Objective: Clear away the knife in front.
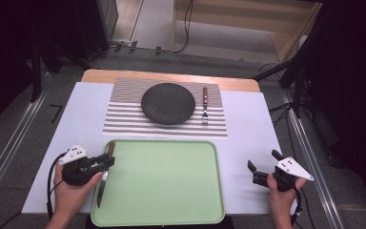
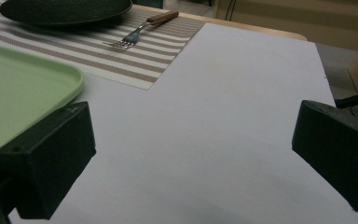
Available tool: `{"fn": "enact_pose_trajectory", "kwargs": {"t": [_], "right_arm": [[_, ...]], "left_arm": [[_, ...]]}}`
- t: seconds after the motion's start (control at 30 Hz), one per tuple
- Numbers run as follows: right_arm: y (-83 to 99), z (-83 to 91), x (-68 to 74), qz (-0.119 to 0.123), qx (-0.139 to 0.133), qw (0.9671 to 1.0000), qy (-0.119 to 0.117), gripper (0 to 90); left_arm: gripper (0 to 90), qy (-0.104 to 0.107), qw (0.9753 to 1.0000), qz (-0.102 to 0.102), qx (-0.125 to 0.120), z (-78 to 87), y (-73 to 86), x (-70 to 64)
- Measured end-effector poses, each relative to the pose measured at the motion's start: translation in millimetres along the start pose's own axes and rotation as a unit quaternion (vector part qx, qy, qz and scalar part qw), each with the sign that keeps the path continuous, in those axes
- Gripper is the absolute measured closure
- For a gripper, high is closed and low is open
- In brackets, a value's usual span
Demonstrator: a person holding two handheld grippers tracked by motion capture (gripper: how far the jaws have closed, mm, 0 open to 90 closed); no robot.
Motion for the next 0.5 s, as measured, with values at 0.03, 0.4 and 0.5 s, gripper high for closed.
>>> {"fn": "enact_pose_trajectory", "kwargs": {"t": [0.03,0.4,0.5], "right_arm": [[-0.3,0.4,-0.4,0.000,-0.001,1.0000,0.000,0.0],[-2.7,6.1,-0.1,-0.003,-0.007,1.0000,-0.004,0.0],[-3.4,6.3,0.1,-0.003,-0.008,1.0000,-0.005,0.0]], "left_arm": [[57.2,-0.004,0.9999,0.000,-0.011,2.8,-1.9,1.5],[20.2,-0.031,0.9964,0.017,-0.077,30.3,-12.4,21.2],[2.7,-0.024,0.9959,0.018,-0.086,34.8,-12.1,24.6]]}}
Point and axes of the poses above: each handheld gripper's, and its own axes: z roughly backward along the jaws, y roughly out of its underside, x roughly to its left, the point moved 8 cm from there along -z, roughly forward along the jaws, and after that the axes turned 8 degrees about -z, right-handed, at the moved point
